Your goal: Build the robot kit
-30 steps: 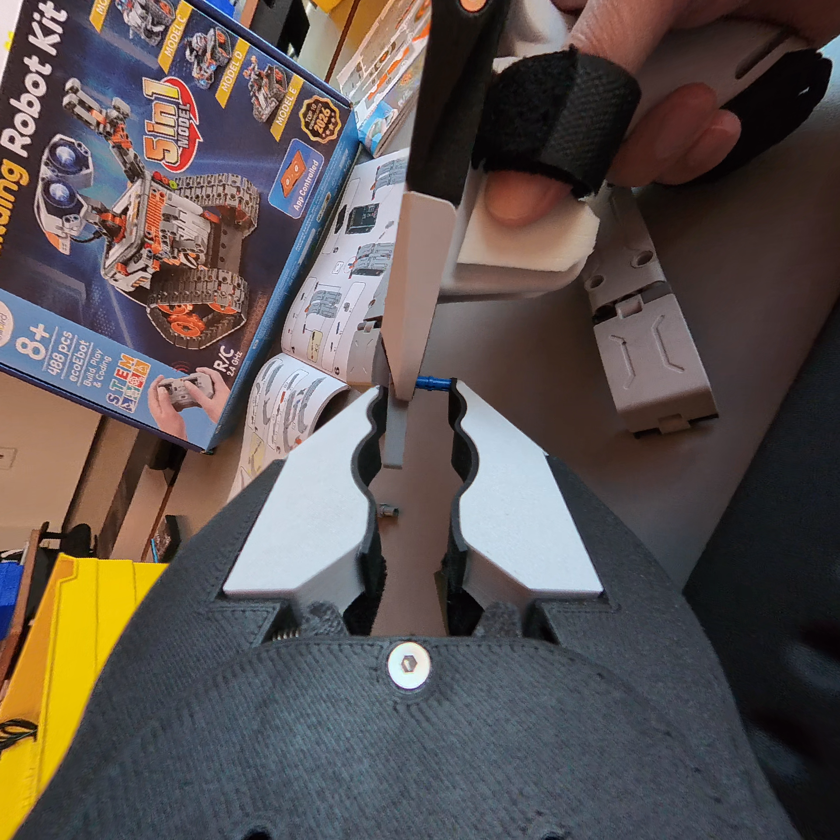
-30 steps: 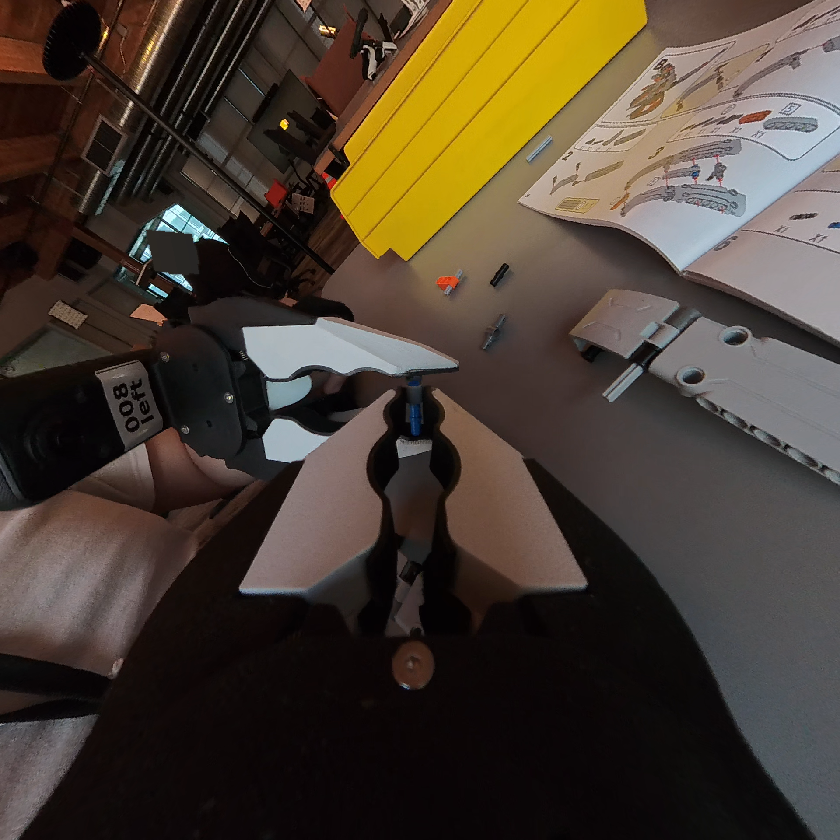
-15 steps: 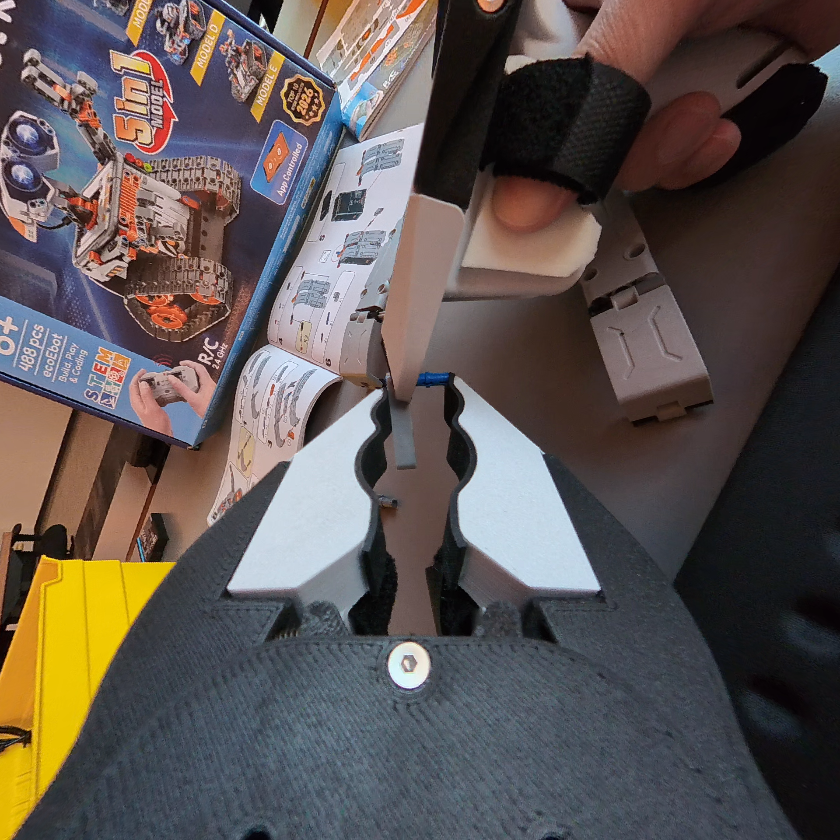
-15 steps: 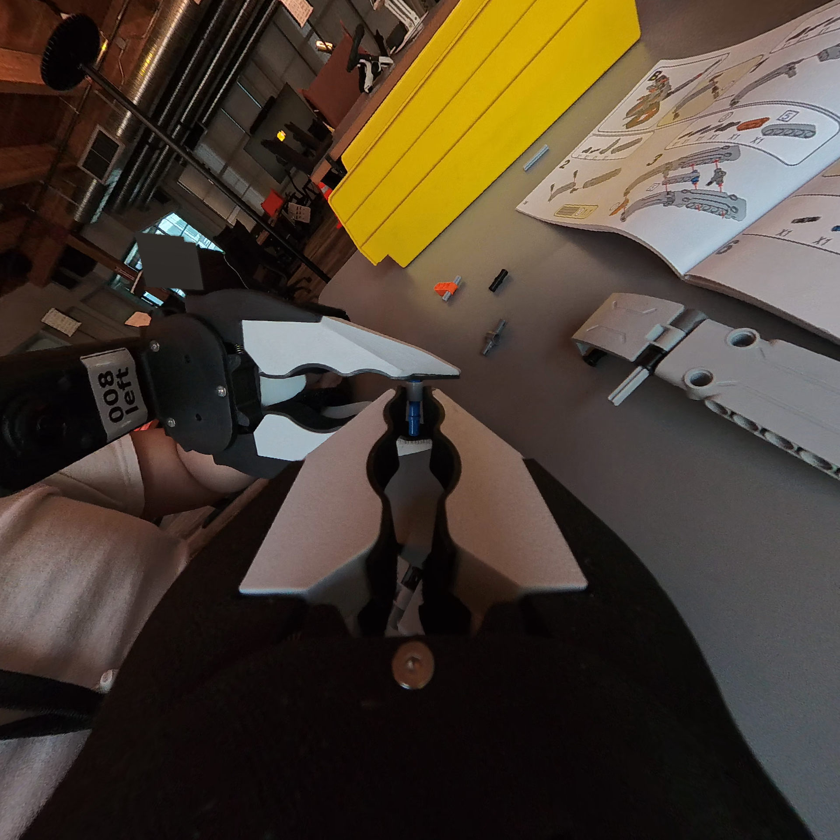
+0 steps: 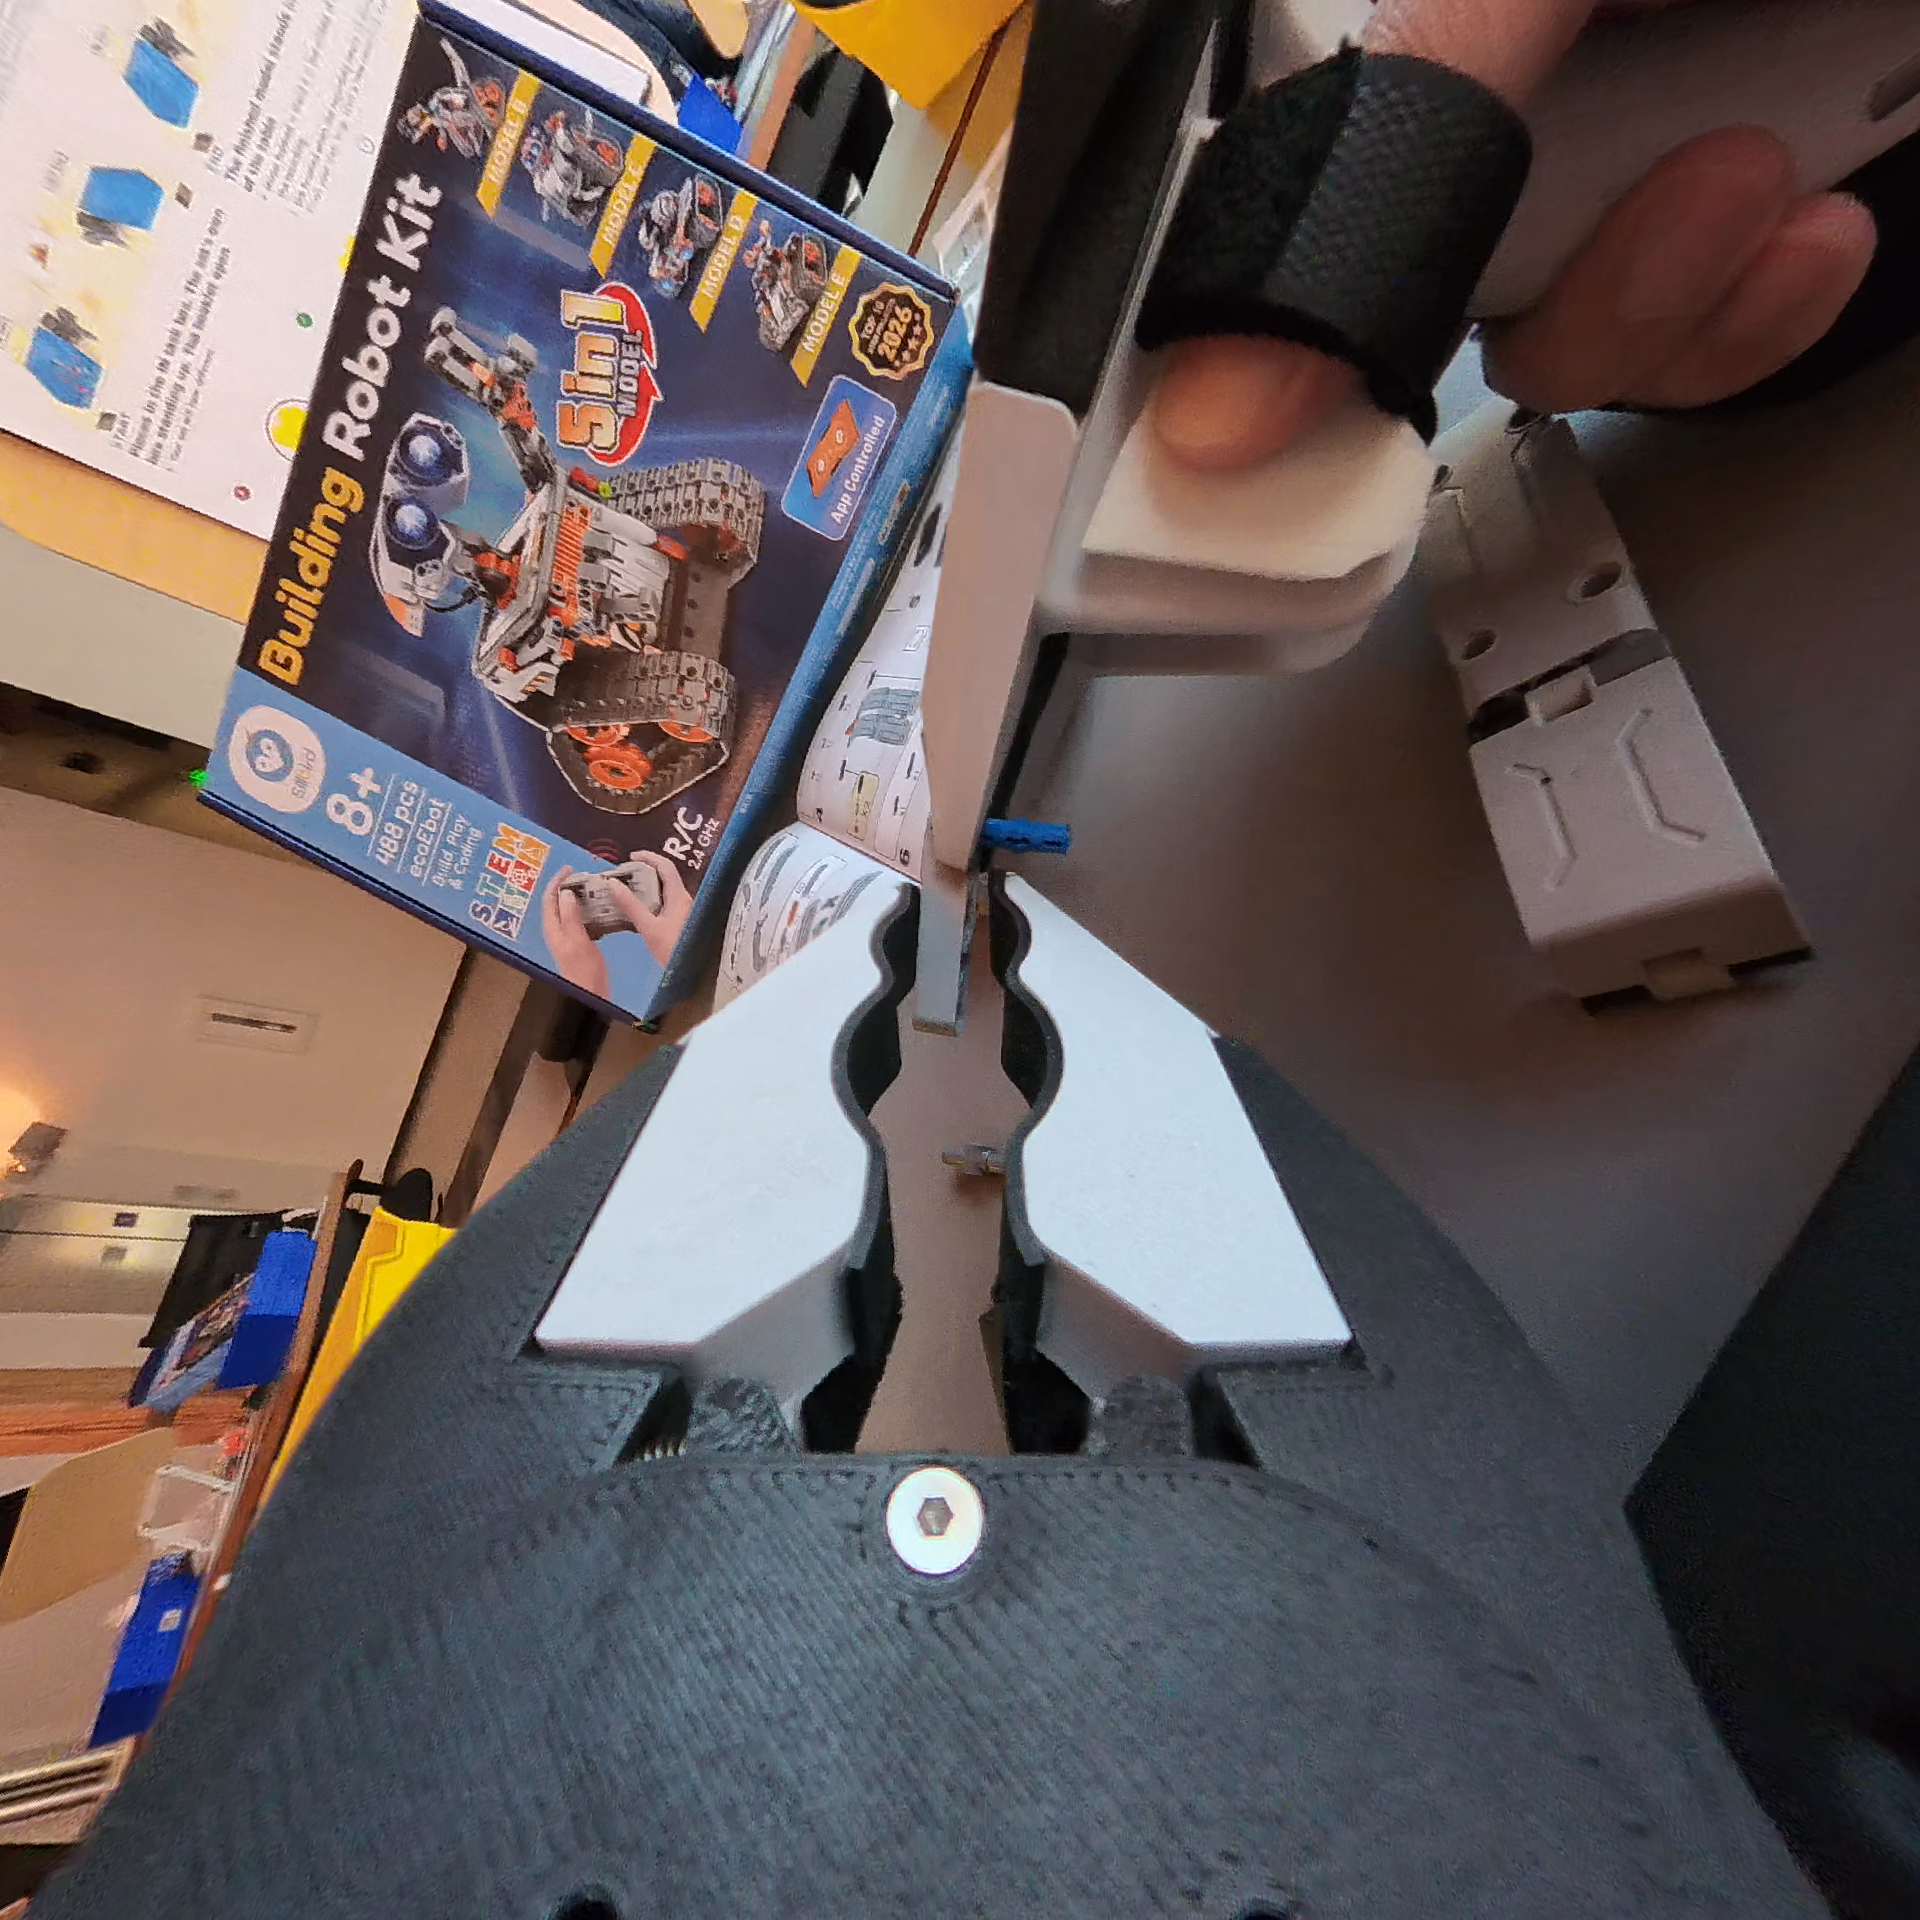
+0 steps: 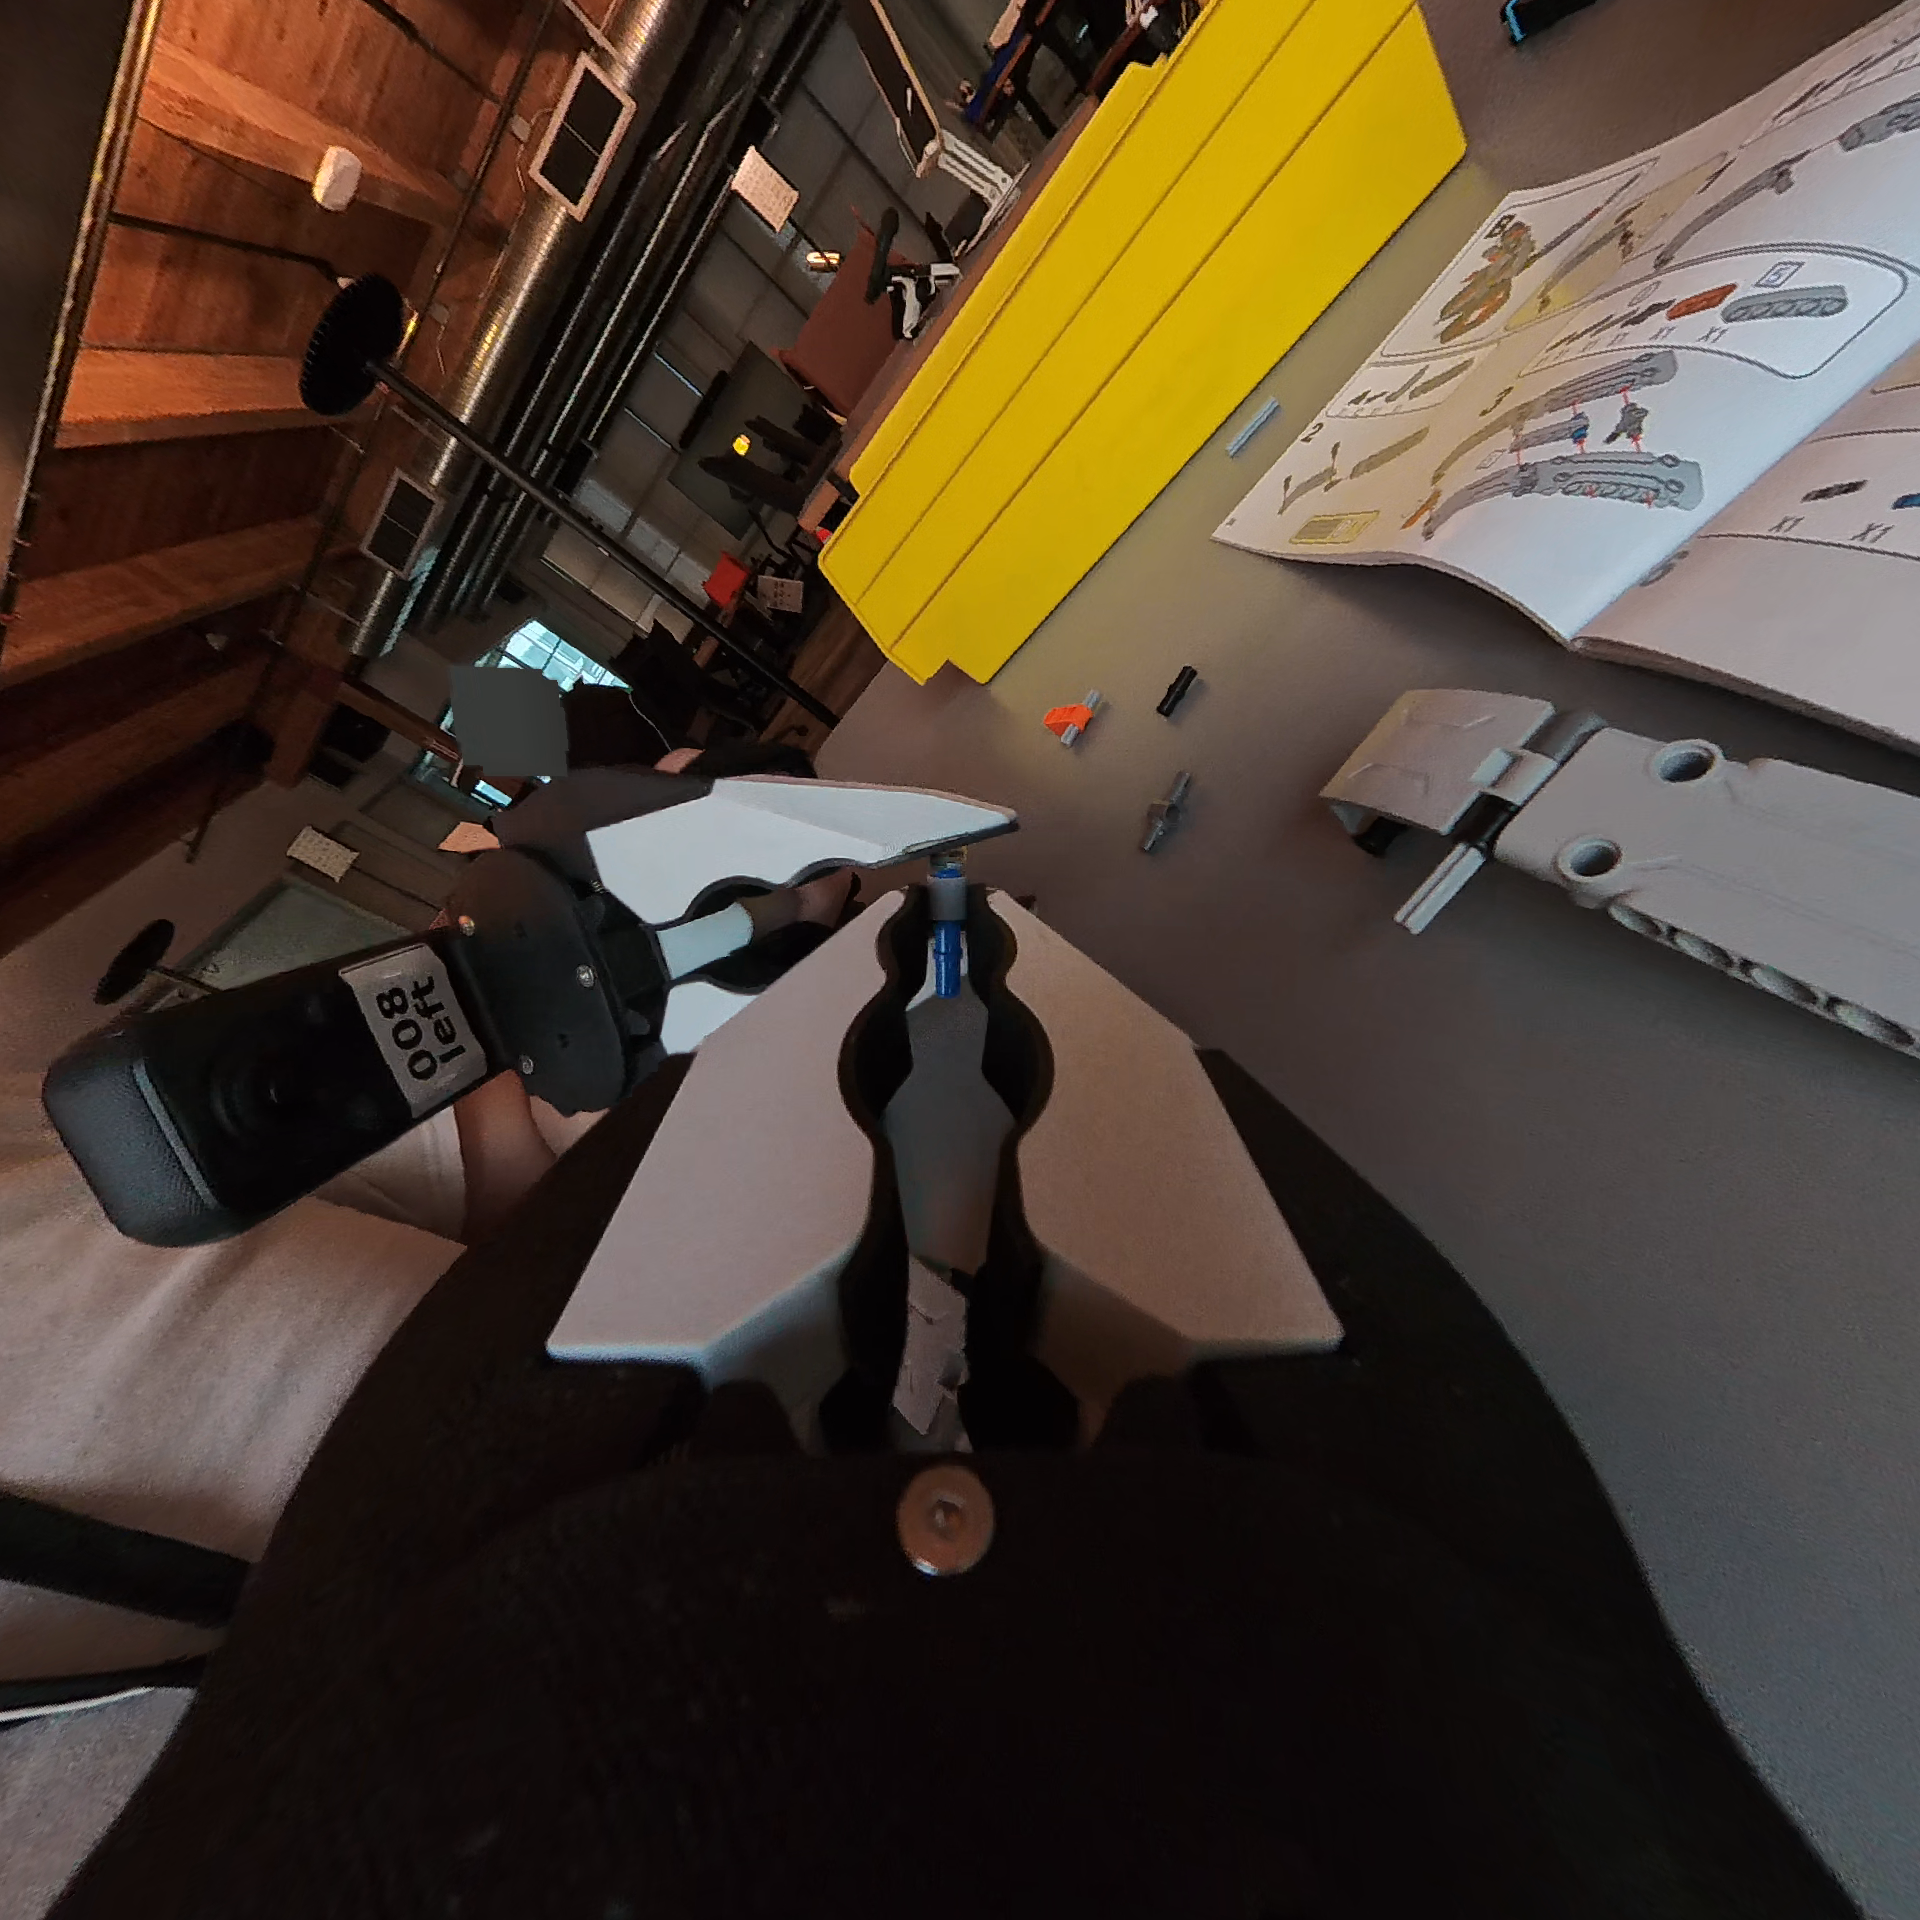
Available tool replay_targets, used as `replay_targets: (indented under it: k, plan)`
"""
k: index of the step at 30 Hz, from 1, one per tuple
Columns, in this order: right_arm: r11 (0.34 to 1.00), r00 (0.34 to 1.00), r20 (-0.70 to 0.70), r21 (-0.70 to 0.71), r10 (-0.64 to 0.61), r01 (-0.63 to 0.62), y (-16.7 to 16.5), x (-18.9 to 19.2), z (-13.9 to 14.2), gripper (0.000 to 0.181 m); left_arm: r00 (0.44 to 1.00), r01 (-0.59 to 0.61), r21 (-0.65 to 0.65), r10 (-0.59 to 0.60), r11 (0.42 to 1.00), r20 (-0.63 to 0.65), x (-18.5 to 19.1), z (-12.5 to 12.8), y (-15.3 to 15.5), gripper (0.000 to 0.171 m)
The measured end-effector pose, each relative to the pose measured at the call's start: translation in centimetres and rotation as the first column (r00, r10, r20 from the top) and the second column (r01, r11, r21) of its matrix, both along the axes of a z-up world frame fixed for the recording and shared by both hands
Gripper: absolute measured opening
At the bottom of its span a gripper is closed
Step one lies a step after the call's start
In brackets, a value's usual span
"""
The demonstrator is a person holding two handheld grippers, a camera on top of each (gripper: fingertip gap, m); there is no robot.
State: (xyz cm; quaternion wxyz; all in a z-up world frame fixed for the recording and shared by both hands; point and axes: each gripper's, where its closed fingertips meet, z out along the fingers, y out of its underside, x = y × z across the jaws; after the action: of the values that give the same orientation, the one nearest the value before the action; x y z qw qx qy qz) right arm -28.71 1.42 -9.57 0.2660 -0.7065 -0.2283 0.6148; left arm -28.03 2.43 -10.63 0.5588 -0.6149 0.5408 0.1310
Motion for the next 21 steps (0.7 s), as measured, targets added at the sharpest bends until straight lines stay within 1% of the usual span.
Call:
replay_targets:
  k: [5,9,14,18,20,21]
  plan:
    - [0.999,1.0,-0.02,-0.05,0.017,-0.018,0.0,0.0,-0.2,0.006,0.999,0.037,-0.027,-0.037,0.999,0.014,0.5,-0.3,-0.5,0.022]
    - [0.993,0.998,-0.035,-0.105,0.047,-0.05,-0.2,0.1,-0.4,0.005,0.997,0.043,-0.083,-0.038,0.996,0.064,0.3,-0.4,-0.5,0.01]
    - [0.994,0.998,-0.022,-0.088,0.066,-0.068,-0.3,0.0,-0.4,0.005,0.992,0.056,-0.171,-0.036,0.984,0.117,0.2,-0.5,-0.7,0.007]
    - [0.996,0.996,0.006,-0.001,0.089,-0.089,-0.5,0.0,-0.1,0.005,0.974,0.112,-0.29,-0.047,0.951,0.22,0.3,-0.5,-1.0,0.006]
    - [0.992,0.994,0.018,0.07,0.108,-0.109,-0.8,-0.1,0.4,0.012,0.959,0.154,-0.346,-0.056,0.926,0.279,0.3,-0.3,-1.3,0.006]
    - [0.987,0.993,0.022,0.115,0.113,-0.115,-1.0,-0.2,0.7,0.02,0.952,0.176,-0.37,-0.062,0.912,0.3,0.4,-0.4,-1.4,0.006]
